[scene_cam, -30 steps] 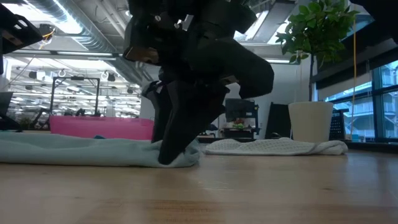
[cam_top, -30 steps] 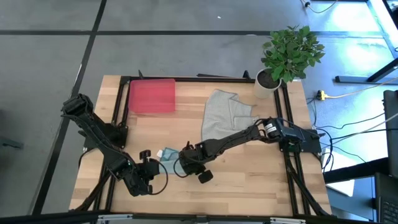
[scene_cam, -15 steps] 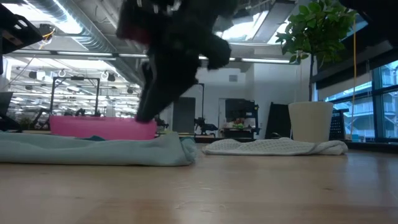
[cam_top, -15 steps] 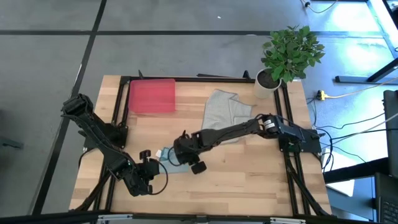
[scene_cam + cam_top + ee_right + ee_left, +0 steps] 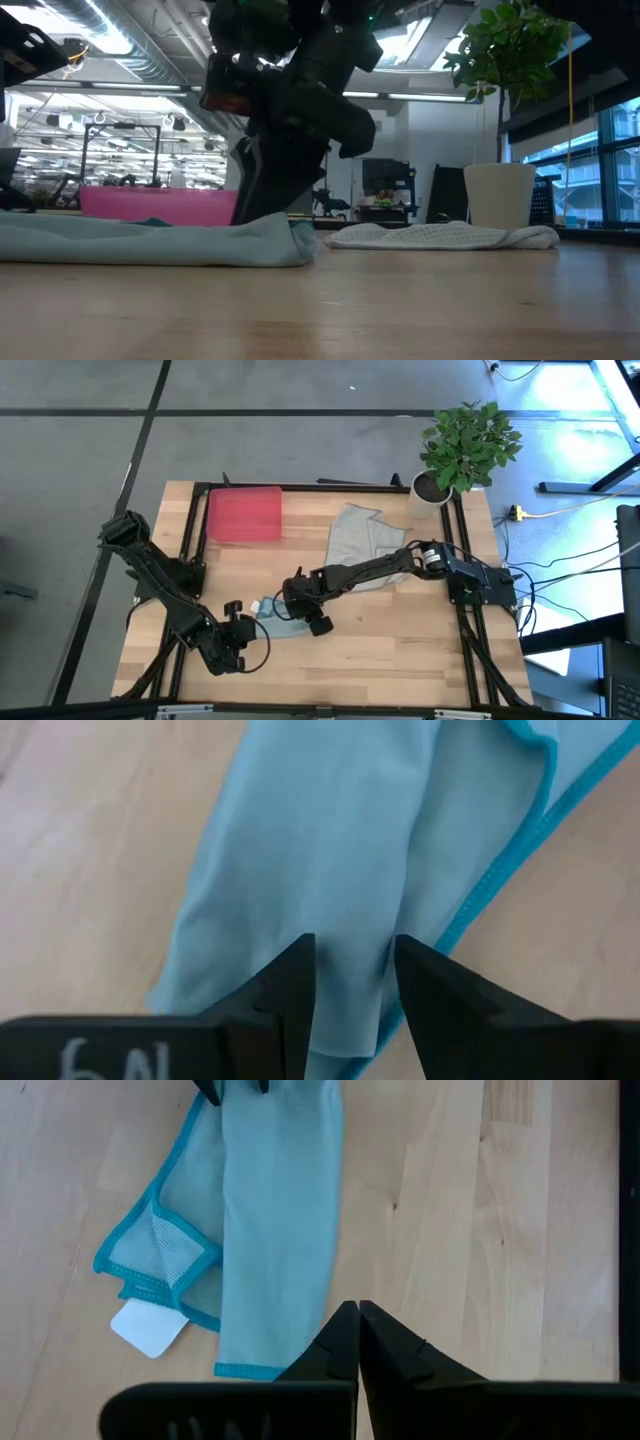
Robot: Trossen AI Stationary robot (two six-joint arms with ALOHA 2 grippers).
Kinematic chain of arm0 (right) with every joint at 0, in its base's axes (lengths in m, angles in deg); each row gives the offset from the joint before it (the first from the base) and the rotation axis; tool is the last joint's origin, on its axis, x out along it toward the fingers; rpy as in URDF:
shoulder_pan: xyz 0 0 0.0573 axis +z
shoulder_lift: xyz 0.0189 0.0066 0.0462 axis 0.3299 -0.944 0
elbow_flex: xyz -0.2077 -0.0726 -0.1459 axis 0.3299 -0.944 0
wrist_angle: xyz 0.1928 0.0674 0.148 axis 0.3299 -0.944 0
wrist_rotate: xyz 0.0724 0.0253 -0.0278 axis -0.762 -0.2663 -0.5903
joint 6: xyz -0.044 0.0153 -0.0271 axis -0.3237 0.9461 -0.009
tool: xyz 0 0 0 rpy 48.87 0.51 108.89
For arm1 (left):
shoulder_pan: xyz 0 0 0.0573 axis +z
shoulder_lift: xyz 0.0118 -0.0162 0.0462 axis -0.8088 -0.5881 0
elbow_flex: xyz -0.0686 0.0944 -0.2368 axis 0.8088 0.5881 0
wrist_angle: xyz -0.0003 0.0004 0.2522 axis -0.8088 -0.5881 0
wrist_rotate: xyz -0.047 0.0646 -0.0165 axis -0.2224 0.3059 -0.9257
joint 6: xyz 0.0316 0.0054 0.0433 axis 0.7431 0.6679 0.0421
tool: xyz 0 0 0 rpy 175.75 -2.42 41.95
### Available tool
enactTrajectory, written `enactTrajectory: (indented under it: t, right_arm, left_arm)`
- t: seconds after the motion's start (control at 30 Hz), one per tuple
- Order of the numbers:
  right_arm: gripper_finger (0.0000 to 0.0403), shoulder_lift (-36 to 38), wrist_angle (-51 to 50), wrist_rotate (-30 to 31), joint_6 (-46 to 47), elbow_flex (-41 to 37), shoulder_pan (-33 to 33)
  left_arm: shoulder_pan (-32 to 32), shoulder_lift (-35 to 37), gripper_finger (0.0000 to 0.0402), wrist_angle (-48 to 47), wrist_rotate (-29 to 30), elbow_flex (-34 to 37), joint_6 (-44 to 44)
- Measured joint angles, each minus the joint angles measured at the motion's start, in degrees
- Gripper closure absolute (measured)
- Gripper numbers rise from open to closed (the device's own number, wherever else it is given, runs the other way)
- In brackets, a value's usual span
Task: Roll microfiber towels into tight, uniform cylinder then place into a basket
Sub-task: Roll the blue towel
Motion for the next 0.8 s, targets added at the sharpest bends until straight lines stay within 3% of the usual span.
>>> enactTrajectory:
  t: [0.17,0.37,0.8]
  right_arm:
    - [0.0304,0.0,-0.4,0.1,-0.4,0.0,0.0]
    - [0.0388,0.0,-0.8,0.2,-1.9,0.0,0.0]
    - [0.0395,0.1,-3.7,0.4,-2.6,3.8,1.1]
  left_arm:
    - [0.0,0.0,0.0401,0.0,0.0,0.0,0.0]
    - [0.0,0.0,0.0401,0.0,0.0,0.0,0.0]
    - [0.0,0.0,0.0401,0.0,0.0,0.0,0.0]
